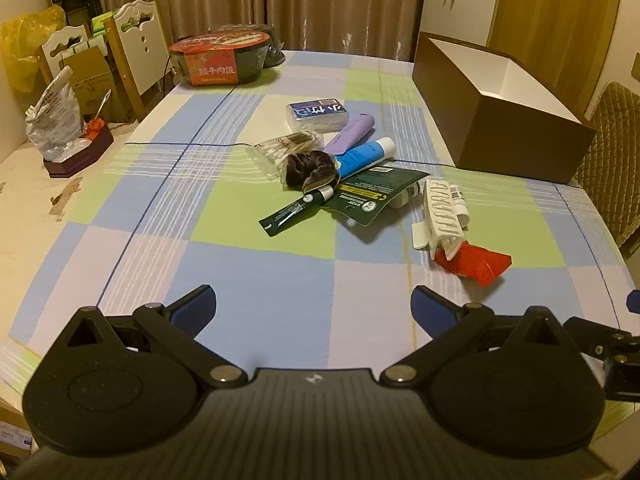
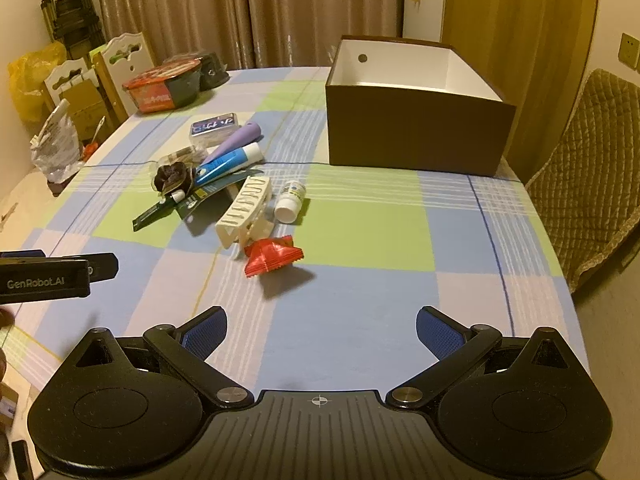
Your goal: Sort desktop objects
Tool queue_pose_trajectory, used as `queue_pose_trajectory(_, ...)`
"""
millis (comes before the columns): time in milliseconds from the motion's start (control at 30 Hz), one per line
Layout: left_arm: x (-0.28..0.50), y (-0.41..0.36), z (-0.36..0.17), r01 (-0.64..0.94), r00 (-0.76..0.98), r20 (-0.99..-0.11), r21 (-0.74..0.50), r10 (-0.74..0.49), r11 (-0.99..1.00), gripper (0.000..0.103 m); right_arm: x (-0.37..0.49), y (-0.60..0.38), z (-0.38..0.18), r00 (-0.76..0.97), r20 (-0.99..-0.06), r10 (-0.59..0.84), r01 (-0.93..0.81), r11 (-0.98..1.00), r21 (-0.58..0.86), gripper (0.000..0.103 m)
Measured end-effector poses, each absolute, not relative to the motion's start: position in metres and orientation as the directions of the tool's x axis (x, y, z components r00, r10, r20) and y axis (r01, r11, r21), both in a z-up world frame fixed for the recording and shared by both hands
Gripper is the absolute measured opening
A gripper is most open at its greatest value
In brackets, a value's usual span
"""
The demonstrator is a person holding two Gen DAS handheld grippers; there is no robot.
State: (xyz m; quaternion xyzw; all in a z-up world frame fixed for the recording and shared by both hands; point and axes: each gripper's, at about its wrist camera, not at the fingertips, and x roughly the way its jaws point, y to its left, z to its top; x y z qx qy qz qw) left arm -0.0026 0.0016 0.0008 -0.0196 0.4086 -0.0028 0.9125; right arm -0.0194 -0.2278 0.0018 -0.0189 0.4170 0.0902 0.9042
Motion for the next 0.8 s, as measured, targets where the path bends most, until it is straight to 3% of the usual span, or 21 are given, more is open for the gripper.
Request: queue_pose_trajectory(800,-0.021,0.006,0.000,-0.046,0.655,-0.756,-0.061,-0.016,0.997,0.102,-0.024,-0.236,-0.005,0.614,-0.767,0.184,-0.231,0.972,0.048,0.103)
